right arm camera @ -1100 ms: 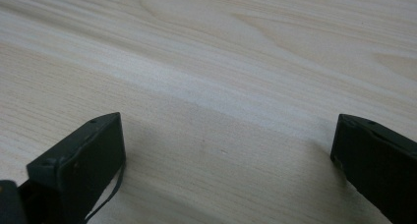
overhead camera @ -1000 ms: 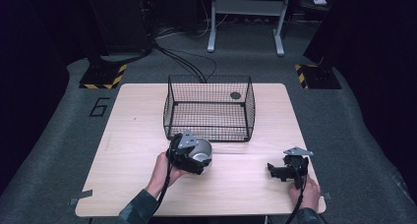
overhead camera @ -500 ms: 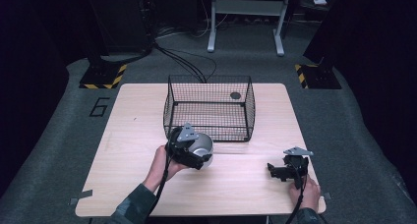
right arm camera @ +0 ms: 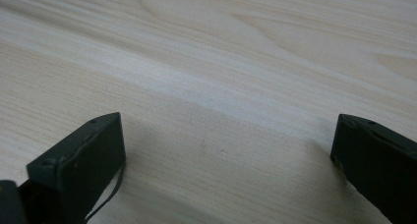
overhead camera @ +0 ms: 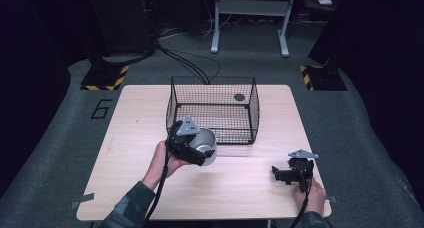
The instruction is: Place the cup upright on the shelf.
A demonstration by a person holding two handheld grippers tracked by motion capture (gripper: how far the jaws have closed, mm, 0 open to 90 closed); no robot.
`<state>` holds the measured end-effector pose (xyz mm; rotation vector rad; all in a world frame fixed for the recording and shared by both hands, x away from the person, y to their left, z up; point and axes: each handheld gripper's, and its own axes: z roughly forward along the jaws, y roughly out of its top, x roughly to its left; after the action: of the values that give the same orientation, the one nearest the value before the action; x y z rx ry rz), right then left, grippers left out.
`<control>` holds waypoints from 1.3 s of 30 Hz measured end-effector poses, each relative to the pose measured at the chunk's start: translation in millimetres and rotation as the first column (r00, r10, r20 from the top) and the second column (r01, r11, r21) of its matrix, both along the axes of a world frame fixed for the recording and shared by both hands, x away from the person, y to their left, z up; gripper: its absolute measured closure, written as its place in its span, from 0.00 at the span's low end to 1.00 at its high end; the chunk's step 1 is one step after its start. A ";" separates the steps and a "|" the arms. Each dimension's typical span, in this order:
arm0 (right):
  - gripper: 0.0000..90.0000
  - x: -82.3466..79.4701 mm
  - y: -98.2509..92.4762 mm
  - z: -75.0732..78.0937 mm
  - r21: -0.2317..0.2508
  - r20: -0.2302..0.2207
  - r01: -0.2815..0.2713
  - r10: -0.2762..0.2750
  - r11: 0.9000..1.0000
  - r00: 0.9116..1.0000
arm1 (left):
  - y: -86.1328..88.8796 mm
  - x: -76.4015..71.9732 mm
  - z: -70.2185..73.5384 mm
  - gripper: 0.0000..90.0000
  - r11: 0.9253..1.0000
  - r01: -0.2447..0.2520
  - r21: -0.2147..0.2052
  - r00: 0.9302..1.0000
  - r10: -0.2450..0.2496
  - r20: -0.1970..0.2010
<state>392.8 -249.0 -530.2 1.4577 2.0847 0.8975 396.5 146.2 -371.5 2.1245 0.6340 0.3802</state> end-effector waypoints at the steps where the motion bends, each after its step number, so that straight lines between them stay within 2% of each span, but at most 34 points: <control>1: 0.00 0.2 0.4 -0.2 -0.001 0.002 0.008 -0.008 1.000 1.000 | 0.2 0.6 1.5 0.07 1.000 0.004 -0.001 1.000 -0.004 -0.001; 14: 0.00 0.2 0.3 -0.1 -0.001 0.001 0.005 -0.005 1.000 1.000 | -2.0 9.5 27.0 0.07 1.000 0.017 -0.002 1.000 -0.017 0.021; 19: 0.00 0.2 0.5 -0.2 -0.001 0.002 0.008 -0.008 1.000 1.000 | -0.1 15.5 37.8 0.07 1.000 0.019 -0.021 1.000 -0.018 0.018; 27: 0.00 0.1 0.2 0.0 -0.001 0.001 0.004 -0.004 1.000 1.000 | 0.1 25.1 46.2 0.07 0.999 0.014 -0.030 1.000 -0.013 0.014; 39: 0.00 0.4 0.4 -0.1 -0.002 0.001 0.007 -0.007 1.000 1.000 | -5.2 41.6 62.9 0.07 0.999 0.003 -0.034 0.999 -0.002 0.044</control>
<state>393.2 -248.6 -530.3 1.4627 2.0779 0.8923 438.1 141.0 -308.6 2.0788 0.6087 0.4107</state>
